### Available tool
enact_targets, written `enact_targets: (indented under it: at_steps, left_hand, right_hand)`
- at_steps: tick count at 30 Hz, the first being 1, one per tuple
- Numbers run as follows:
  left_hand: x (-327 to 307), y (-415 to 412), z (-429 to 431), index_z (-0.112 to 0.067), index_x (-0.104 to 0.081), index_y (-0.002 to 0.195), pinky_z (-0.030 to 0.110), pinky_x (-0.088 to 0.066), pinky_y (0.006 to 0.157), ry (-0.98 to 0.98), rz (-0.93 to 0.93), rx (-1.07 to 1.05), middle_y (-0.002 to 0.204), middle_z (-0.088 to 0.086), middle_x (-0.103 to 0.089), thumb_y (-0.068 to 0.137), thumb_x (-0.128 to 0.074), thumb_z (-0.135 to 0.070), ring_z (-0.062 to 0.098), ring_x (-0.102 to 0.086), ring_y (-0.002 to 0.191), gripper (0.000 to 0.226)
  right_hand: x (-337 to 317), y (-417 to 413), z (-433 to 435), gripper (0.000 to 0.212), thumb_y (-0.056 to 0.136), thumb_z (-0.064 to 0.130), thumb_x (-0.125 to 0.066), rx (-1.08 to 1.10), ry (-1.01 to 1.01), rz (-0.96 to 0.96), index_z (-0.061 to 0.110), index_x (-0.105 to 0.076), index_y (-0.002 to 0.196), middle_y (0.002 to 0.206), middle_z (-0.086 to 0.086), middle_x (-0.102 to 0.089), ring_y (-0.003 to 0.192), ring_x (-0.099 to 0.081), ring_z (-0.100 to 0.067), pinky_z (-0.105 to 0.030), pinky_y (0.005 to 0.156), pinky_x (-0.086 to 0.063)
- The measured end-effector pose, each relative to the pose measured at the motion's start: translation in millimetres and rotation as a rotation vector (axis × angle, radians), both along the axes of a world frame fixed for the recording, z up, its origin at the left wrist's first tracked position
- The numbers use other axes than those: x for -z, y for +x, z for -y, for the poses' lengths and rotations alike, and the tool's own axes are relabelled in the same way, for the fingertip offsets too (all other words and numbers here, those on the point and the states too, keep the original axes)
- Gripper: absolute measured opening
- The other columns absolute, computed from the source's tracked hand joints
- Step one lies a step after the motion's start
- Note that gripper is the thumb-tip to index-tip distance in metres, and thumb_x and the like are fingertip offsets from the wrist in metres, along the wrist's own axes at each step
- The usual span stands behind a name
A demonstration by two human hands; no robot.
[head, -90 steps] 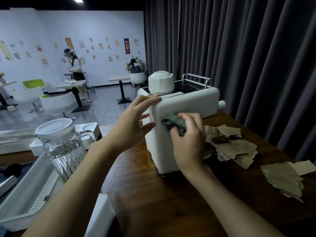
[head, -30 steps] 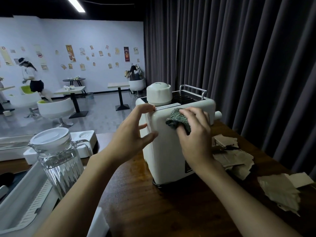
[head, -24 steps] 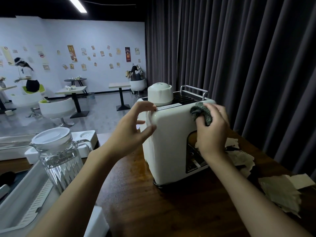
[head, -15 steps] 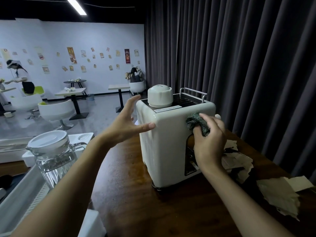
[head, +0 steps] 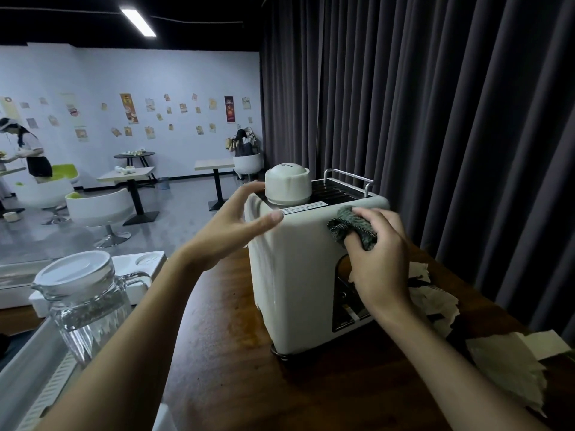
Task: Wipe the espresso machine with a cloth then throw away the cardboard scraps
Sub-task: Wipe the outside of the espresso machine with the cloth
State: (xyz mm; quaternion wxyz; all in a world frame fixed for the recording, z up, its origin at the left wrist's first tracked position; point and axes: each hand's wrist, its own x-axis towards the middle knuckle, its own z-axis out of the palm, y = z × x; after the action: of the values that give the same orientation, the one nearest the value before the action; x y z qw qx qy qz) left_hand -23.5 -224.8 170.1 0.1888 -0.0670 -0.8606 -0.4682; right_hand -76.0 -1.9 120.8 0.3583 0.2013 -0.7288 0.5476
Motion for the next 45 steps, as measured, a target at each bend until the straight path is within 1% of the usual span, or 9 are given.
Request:
enact_targets:
  at_steps: [3,9,16,26,31,33,37,41,45]
  left_hand:
    - [-18,-6,-9,-0.029,-0.043,0.143,0.023,-0.039,0.101,0.022,-0.095,-0.074,0.131,-0.017,-0.056,0.074,-0.069,-0.073,-0.003,-0.052,0.122,0.086]
    - [-34,-17,-11,-0.017,-0.039,0.148,0.038,-0.042,0.111,-0.049,-0.101,-0.154,0.144,0.002,-0.053,0.085,-0.076,-0.034,0.009,-0.047,0.127,0.075]
    - [-35,-24,-9,-0.008,-0.043,0.14,0.045,-0.048,0.107,0.088,-0.101,-0.195,0.132,0.01,-0.063,0.079,-0.084,-0.016,0.019,-0.06,0.121,0.074]
    - [-32,-32,-14,-0.012,-0.053,0.126,0.014,-0.053,0.076,0.136,-0.165,-0.299,0.115,0.003,-0.066,0.071,-0.09,-0.019,0.007,-0.064,0.1,0.067]
    - [-28,-36,-25,-0.012,-0.051,0.125,0.042,-0.055,0.092,-0.045,-0.215,-0.4,0.117,0.012,-0.061,0.071,-0.09,-0.032,0.026,-0.062,0.106,0.07]
    - [-32,-32,-21,-0.014,-0.046,0.136,0.042,-0.049,0.101,-0.125,-0.172,-0.355,0.127,0.01,-0.055,0.072,-0.087,-0.041,0.025,-0.056,0.116,0.08]
    - [-45,-23,-8,-0.017,-0.036,0.151,0.014,-0.037,0.098,-0.188,-0.081,-0.196,0.149,-0.001,-0.047,0.083,-0.08,-0.021,0.005,-0.042,0.13,0.082]
    - [-52,-24,-9,-0.016,-0.045,0.141,0.002,-0.037,0.083,-0.284,-0.096,-0.196,0.138,0.002,-0.058,0.081,-0.079,-0.01,0.009,-0.051,0.123,0.069]
    - [-53,-24,-13,-0.017,-0.048,0.132,0.031,-0.045,0.097,-0.396,-0.171,-0.271,0.126,0.002,-0.058,0.074,-0.083,-0.039,0.017,-0.053,0.118,0.071]
  right_hand:
    - [-16,-1,-1,0.037,0.084,0.0,-0.064,-0.043,0.055,-0.074,0.012,-0.066,0.118,0.118,-0.001,-0.056,0.113,-0.054,-0.016,-0.032,0.1,-0.046]
    - [-43,-9,6,0.037,0.082,0.003,-0.064,-0.118,0.236,-0.21,0.012,-0.066,0.118,0.12,-0.001,-0.061,0.116,-0.056,-0.02,-0.042,0.1,-0.045]
    - [-46,-18,9,0.031,0.083,0.003,-0.063,-0.168,0.282,-0.181,0.013,-0.069,0.113,0.112,0.001,-0.067,0.108,-0.06,-0.015,-0.03,0.097,-0.046]
    - [-50,-15,6,0.03,0.083,0.005,-0.067,-0.165,0.284,-0.176,0.012,-0.071,0.112,0.11,0.001,-0.07,0.106,-0.062,-0.014,-0.031,0.097,-0.047]
    - [-53,-16,6,0.03,0.082,0.005,-0.067,-0.171,0.302,-0.177,0.011,-0.072,0.111,0.11,0.0,-0.071,0.105,-0.063,-0.014,-0.026,0.096,-0.046]
    - [-53,-16,3,0.031,0.083,0.006,-0.067,-0.183,0.321,-0.165,0.013,-0.071,0.113,0.11,0.001,-0.071,0.105,-0.062,-0.012,-0.023,0.095,-0.045]
    - [-55,-18,-1,0.031,0.084,0.007,-0.066,-0.208,0.332,-0.148,0.014,-0.072,0.113,0.11,0.004,-0.071,0.103,-0.059,-0.005,-0.011,0.092,-0.041]
    - [-56,-17,-2,0.031,0.085,0.008,-0.066,-0.221,0.338,-0.128,0.015,-0.071,0.114,0.111,0.005,-0.07,0.104,-0.059,-0.004,-0.009,0.091,-0.039]
    - [-55,-16,-2,0.031,0.085,0.01,-0.067,-0.217,0.345,-0.123,0.015,-0.071,0.115,0.113,0.004,-0.07,0.107,-0.06,-0.008,-0.018,0.095,-0.043]
